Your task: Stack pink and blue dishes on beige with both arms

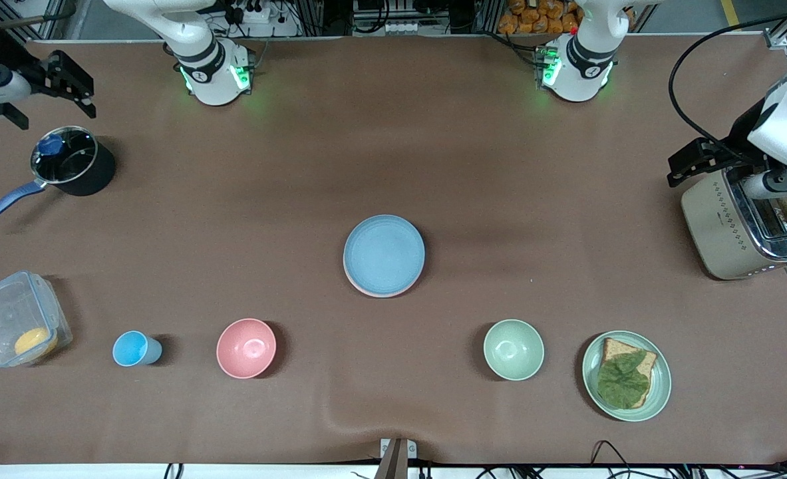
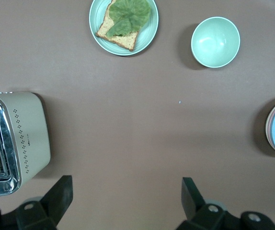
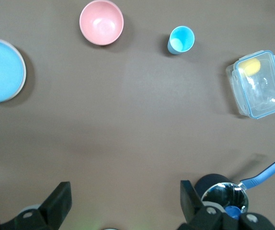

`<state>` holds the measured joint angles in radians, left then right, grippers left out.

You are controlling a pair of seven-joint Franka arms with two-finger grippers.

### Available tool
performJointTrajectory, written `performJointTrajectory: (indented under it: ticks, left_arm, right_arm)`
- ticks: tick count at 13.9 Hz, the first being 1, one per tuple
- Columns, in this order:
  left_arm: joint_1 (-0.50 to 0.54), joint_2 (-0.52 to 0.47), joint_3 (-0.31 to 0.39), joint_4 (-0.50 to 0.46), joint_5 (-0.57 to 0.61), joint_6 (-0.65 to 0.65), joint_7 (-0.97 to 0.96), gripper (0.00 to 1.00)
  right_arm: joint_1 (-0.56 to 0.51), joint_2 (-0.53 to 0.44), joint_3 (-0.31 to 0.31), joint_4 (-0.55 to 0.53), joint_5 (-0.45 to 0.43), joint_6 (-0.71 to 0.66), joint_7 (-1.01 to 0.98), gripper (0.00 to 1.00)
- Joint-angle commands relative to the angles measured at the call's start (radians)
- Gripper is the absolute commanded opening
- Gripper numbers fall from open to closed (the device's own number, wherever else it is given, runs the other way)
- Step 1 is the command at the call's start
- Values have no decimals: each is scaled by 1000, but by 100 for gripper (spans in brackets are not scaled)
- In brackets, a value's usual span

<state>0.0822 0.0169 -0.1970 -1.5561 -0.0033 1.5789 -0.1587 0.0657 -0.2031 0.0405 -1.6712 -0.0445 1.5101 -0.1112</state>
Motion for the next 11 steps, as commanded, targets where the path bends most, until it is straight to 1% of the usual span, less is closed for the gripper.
performJointTrajectory:
  ticks: [1, 3, 4, 7, 9, 11]
  left_arm:
    - [7, -2, -2, 8, 8, -17, 30, 100]
    - [7, 0, -2, 10, 6, -17, 31, 100]
    - [7, 0, -2, 8, 6, -17, 31, 100]
    - [7, 0, -2, 10, 6, -17, 31, 100]
    - [11, 0, -2, 8, 6, -17, 41, 100]
    - [13, 0, -2, 10, 6, -17, 44, 100]
  right_arm:
    - [-17, 80, -1, 66, 4, 3, 56, 100]
    - [-68, 152, -10, 149, 61, -37, 48, 100]
    - [-78, 166, -10, 175, 66, -39, 48, 100]
    - [-86, 166, -13, 171, 43, -30, 62, 100]
    - [-116, 168, -14, 171, 47, -28, 79, 100]
    - [-119, 168, -14, 169, 46, -27, 94, 100]
